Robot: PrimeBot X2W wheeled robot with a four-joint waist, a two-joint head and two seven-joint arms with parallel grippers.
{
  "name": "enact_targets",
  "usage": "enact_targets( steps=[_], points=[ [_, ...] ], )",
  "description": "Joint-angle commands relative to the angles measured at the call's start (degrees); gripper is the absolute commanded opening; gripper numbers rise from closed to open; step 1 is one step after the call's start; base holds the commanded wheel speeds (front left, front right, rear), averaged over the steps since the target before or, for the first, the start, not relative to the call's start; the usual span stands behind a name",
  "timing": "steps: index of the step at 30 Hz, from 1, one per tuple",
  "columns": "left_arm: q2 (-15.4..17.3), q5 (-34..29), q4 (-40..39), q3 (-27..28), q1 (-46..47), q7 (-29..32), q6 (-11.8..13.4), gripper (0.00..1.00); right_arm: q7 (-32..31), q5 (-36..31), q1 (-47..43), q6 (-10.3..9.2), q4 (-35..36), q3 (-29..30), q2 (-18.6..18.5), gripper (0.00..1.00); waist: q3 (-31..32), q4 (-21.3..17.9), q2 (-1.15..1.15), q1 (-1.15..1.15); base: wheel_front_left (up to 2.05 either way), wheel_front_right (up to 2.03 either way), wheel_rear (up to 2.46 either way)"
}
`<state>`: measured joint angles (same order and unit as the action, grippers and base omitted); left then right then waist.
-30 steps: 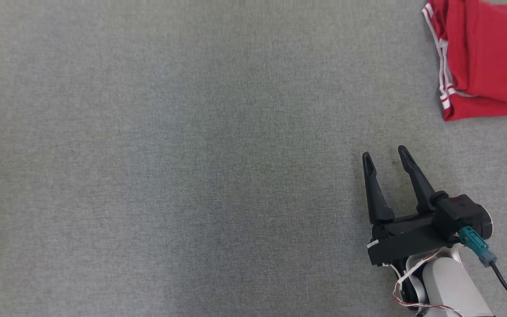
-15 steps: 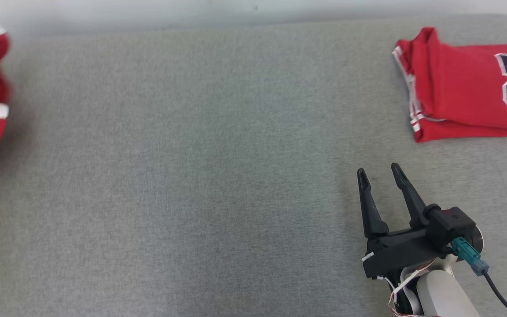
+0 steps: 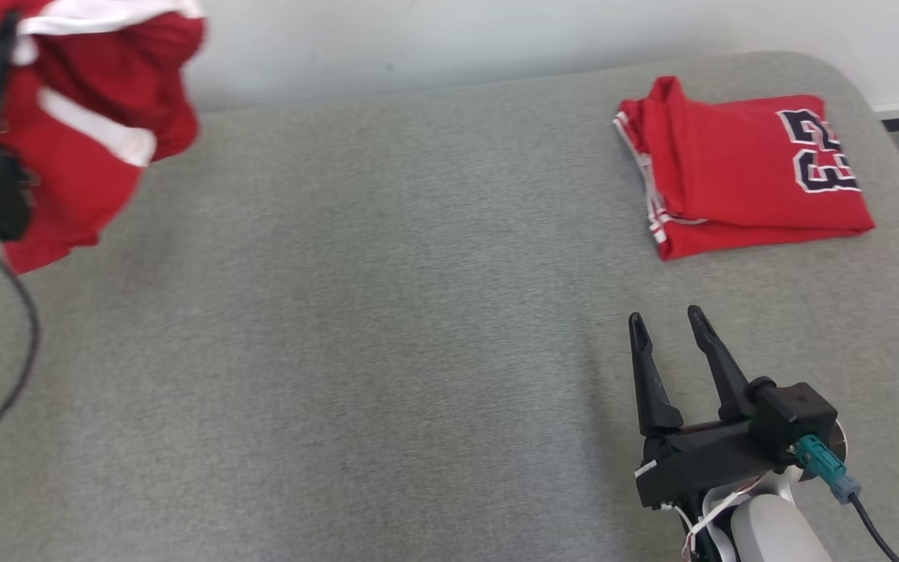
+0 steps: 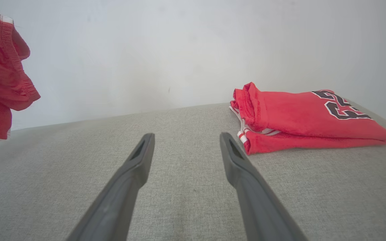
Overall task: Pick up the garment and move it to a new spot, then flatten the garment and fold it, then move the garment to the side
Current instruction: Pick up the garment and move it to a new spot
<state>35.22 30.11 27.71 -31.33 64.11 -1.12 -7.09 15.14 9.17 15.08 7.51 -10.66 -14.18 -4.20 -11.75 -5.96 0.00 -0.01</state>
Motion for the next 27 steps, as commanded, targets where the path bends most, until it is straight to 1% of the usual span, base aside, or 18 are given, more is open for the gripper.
enact_targets(
  steps=[1,8,16,17,22,24,26,27],
  points=[
    [-0.1,0.5,-2.2,-0.2,-1.2,0.6,0.4,0.0,0.1,0.5,-0.6,-0.03,0.0,-0.1,0.2,1.0,0.7,-1.3,0.0,0.01,0.0,0.0,0.0],
    [-1.3,1.0,-14.8,-2.7,-5.0,4.2,2.2,0.0,0.1,1.0,-0.7,-0.03,0.2,0.1,0.6,1.0,1.1,-3.3,0.0,0.01,0.0,0.0,0.0],
    [-3.9,1.5,-24.6,-6.6,-11.3,5.9,3.9,0.0,0.1,1.1,-0.8,-0.03,0.4,0.1,1.0,1.0,0.8,-4.6,0.0,0.01,0.0,0.0,0.0],
    [-3.9,1.5,-24.6,-6.6,-11.3,5.9,3.9,0.0,0.1,1.1,-0.8,-0.03,0.4,0.1,1.0,1.0,0.8,-4.6,0.0,0.01,0.0,0.0,0.0],
    [-5.8,1.8,-27.3,-9.9,-17.2,5.5,4.8,0.0,0.1,1.0,-1.2,-0.03,0.4,0.3,1.1,1.0,0.8,-4.9,0.0,0.01,0.0,0.0,0.0],
    [-6.1,1.1,-26.4,-11.3,-19.1,5.1,5.0,0.0,0.1,1.0,-1.2,-0.03,0.4,0.3,1.2,1.0,0.7,-4.9,0.0,0.01,0.0,0.0,0.0],
    [-7.3,1.5,-25.2,-12.6,-21.0,4.1,4.7,0.0,0.1,1.0,-1.1,-0.03,0.2,0.2,1.2,1.0,0.7,-4.8,0.0,0.01,0.0,0.0,0.0],
    [-8.0,0.5,-23.6,-13.8,-22.0,3.0,4.6,0.0,0.1,0.9,-1.0,-0.03,0.1,0.1,1.2,1.0,0.8,-4.7,0.0,0.01,0.0,0.0,0.0]
  ],
)
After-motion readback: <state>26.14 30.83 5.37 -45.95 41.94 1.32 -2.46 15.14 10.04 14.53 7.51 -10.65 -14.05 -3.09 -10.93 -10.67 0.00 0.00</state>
